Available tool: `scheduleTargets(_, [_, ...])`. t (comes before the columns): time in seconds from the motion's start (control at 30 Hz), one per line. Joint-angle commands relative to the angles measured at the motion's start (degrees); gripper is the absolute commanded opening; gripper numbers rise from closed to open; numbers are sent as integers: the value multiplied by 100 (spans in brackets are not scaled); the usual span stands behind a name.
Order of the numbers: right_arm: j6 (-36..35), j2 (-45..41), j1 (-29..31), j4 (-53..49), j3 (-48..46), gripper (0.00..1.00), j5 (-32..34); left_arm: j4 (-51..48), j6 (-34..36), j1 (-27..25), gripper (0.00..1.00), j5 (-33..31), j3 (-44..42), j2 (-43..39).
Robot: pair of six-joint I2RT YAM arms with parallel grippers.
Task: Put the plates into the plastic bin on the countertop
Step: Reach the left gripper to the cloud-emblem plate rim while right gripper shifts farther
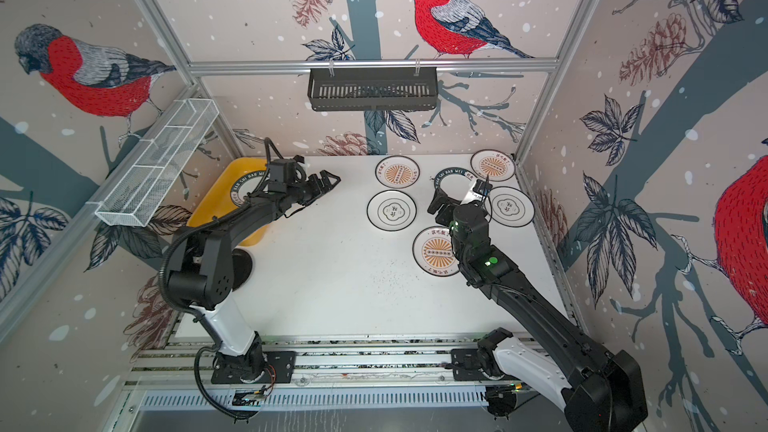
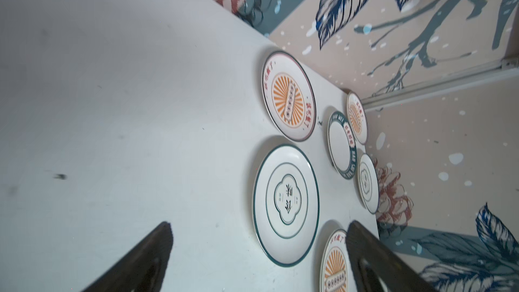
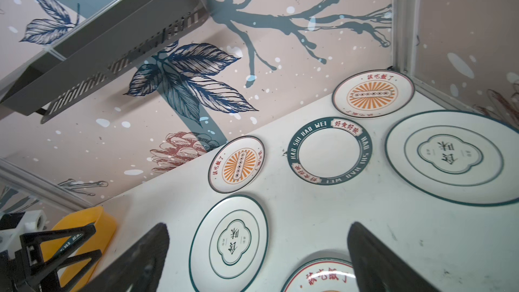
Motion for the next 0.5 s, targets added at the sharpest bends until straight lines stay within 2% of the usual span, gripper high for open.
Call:
scheduleTargets(0.0, [170, -88, -141, -256, -21, 99, -10, 303, 42, -312, 96, 537, 75, 378])
scheduleTargets(0.2, [271, -239, -389, -473, -22, 100, -161, 152, 204, -739, 94, 731, 453, 1114])
scheduleTargets(0.47, [329, -258, -454, -495, -55, 100, -118, 57, 300, -780, 92, 878, 557, 1524])
